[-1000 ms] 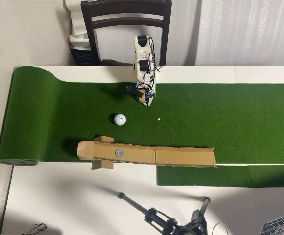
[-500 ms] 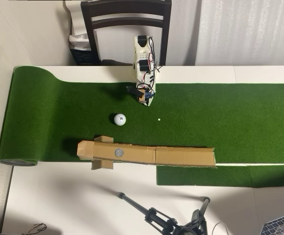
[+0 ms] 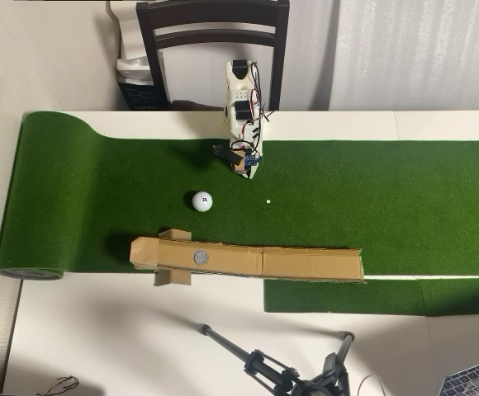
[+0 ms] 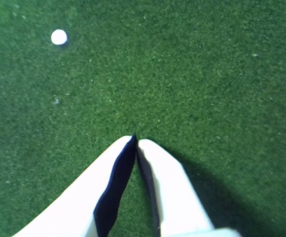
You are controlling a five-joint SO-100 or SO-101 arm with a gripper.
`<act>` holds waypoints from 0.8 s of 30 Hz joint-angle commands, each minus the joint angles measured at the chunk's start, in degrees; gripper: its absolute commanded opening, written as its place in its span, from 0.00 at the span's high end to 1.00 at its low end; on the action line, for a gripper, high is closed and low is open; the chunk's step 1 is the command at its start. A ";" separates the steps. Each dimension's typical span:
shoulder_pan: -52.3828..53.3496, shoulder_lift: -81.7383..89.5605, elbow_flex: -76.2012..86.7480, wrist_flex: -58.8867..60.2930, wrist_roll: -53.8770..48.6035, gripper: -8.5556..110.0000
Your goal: Pick up the golf ball and place it on the gray mark at the back.
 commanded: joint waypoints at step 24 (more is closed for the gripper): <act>0.70 5.19 -10.72 1.05 -0.35 0.72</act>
